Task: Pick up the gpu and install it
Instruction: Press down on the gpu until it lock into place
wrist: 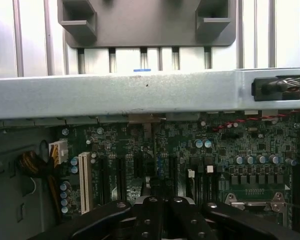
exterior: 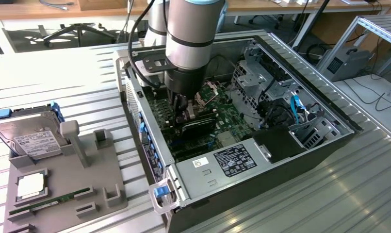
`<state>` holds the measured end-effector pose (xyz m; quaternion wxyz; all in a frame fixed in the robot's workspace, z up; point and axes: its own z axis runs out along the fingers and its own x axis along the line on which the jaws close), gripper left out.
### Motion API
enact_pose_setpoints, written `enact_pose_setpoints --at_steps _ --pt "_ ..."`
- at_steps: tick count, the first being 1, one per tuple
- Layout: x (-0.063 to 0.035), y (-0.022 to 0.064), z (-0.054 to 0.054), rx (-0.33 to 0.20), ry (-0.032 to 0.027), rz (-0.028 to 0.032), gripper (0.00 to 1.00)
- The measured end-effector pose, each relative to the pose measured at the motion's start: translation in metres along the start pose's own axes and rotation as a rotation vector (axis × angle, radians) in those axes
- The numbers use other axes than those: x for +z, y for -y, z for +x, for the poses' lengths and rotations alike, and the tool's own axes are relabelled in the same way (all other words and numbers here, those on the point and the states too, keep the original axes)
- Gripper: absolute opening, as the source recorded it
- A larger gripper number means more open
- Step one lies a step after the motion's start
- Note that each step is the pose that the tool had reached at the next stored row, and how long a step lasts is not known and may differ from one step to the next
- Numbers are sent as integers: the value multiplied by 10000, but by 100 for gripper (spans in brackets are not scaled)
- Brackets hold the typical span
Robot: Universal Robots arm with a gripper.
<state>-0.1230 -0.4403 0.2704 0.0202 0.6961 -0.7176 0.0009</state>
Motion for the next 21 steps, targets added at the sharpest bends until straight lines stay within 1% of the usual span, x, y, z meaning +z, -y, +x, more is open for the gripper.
enact_pose_setpoints --at_steps 10,14,21 --pt "5 0 0 0 0 2 11" --pt "29 -2 0 0 -9 -2 11" --pt "35 -2 -1 1 -3 1 11"
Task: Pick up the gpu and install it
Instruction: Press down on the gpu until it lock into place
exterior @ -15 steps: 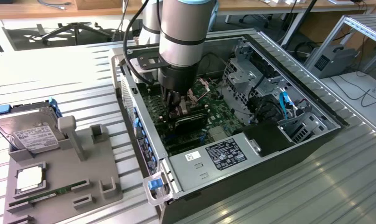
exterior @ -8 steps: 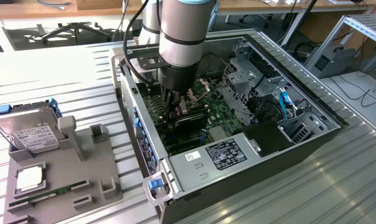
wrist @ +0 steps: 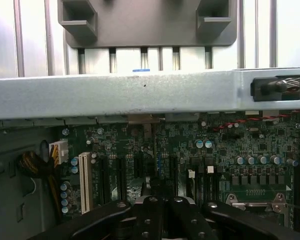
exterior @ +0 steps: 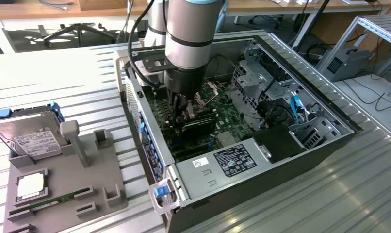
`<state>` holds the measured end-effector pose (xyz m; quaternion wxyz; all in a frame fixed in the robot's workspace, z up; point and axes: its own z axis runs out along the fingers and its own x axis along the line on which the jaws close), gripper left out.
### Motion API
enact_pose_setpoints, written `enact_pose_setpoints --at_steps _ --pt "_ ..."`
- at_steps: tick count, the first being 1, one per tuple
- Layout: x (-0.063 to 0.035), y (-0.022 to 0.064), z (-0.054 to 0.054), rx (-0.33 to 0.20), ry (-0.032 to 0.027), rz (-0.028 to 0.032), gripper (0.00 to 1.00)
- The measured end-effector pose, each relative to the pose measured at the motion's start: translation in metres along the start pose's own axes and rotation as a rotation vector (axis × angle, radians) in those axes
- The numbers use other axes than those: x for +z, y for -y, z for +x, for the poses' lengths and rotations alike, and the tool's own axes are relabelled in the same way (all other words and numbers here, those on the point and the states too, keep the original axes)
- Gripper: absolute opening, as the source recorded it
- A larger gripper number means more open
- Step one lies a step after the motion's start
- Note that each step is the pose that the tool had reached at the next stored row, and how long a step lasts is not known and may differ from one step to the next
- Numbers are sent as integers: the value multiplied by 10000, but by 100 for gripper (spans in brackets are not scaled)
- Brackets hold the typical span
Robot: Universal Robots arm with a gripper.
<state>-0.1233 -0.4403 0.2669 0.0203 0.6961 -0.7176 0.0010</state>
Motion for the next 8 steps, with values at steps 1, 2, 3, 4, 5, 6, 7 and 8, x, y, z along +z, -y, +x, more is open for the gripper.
enact_pose_setpoints --at_steps 1,2,3,4,5,6,7,8 --pt "-13 0 -1 0 -3 -3 11" --pt "-27 0 -1 1 11 4 11" --pt "-41 0 -2 1 23 10 11" --pt "-101 -3 3 1 2 2 11" --pt "-138 -3 3 0 5 3 11" --pt "-178 -4 5 0 2 1 11" --pt "-184 -4 5 0 2 1 11" --pt "-184 -3 5 0 1 2 11"
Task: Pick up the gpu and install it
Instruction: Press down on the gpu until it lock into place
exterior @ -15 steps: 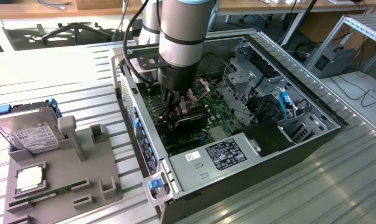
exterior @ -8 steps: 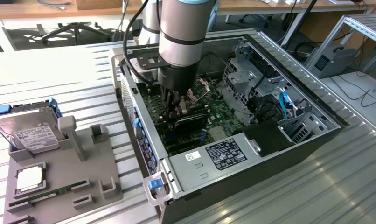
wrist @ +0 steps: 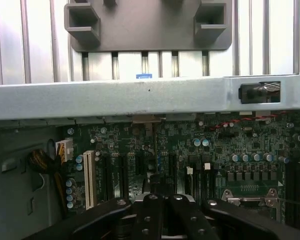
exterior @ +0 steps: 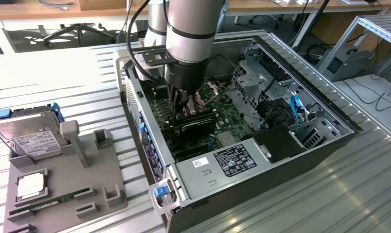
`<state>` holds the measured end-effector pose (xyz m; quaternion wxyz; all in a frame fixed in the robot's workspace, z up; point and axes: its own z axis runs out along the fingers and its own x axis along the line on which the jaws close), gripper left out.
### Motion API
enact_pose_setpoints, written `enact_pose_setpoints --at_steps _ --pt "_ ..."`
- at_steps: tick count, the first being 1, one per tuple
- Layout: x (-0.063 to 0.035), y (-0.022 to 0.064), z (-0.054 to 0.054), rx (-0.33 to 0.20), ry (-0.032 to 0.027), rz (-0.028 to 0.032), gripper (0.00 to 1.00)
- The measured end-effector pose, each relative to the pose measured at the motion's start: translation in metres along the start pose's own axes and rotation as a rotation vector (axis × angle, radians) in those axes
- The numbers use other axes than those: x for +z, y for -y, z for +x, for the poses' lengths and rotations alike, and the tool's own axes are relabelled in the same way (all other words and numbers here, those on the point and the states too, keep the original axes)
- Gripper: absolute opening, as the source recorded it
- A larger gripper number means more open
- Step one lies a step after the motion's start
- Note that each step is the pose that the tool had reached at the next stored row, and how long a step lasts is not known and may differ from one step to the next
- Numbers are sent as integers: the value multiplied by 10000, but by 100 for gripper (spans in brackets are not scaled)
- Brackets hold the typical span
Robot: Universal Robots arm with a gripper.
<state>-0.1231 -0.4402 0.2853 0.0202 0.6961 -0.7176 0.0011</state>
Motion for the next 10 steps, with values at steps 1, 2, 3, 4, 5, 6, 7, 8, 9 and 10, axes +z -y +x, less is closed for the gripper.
enact_pose_setpoints --at_steps 1,2,3,4,5,6,7,8,9,10 --pt "0 0 0 0 0 1 11" --pt "0 0 0 0 -2 0 11" --pt "-1 0 0 0 -3 -1 11" --pt "-1 0 0 0 -3 -1 11" --pt "-1 0 0 0 -3 -1 11" --pt "-2 4 0 -2 -5 -2 11" --pt "-3 23 -1 0 -7 -3 11" --pt "-3 54 -1 0 -4 -2 11" --pt "-3 71 -2 -1 -4 -2 11" --pt "-4 85 -2 -1 -4 -3 11"
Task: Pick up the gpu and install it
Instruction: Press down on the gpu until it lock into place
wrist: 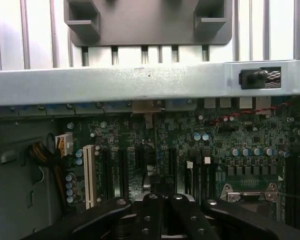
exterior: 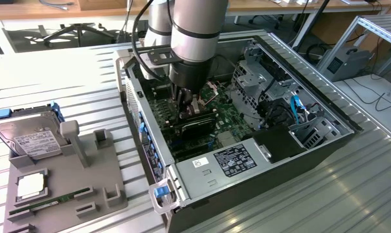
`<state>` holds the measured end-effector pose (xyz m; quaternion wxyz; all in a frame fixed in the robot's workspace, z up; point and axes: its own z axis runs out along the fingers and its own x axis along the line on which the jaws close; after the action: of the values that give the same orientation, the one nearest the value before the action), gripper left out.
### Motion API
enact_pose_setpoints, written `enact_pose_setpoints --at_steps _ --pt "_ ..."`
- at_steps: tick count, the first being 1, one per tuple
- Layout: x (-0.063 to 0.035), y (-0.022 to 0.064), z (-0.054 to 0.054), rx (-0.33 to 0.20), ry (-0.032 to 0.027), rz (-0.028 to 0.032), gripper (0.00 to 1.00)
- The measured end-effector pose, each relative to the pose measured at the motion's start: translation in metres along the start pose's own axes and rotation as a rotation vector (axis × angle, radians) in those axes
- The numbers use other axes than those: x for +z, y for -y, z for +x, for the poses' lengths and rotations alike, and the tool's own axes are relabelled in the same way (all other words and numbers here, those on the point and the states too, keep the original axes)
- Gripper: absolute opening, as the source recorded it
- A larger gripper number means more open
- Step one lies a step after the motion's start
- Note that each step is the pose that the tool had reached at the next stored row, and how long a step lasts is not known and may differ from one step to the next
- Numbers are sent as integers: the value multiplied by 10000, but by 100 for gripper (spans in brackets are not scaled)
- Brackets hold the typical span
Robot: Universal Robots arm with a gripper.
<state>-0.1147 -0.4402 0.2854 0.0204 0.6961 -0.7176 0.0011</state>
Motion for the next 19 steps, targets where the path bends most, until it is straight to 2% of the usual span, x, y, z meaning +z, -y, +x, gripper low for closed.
enact_pose_setpoints --at_steps 10,13,19 --pt "-3 168 -5 0 0 0 11" --pt "-5 265 -8 1 0 0 11" --pt "-8 373 -11 1 0 0 11"
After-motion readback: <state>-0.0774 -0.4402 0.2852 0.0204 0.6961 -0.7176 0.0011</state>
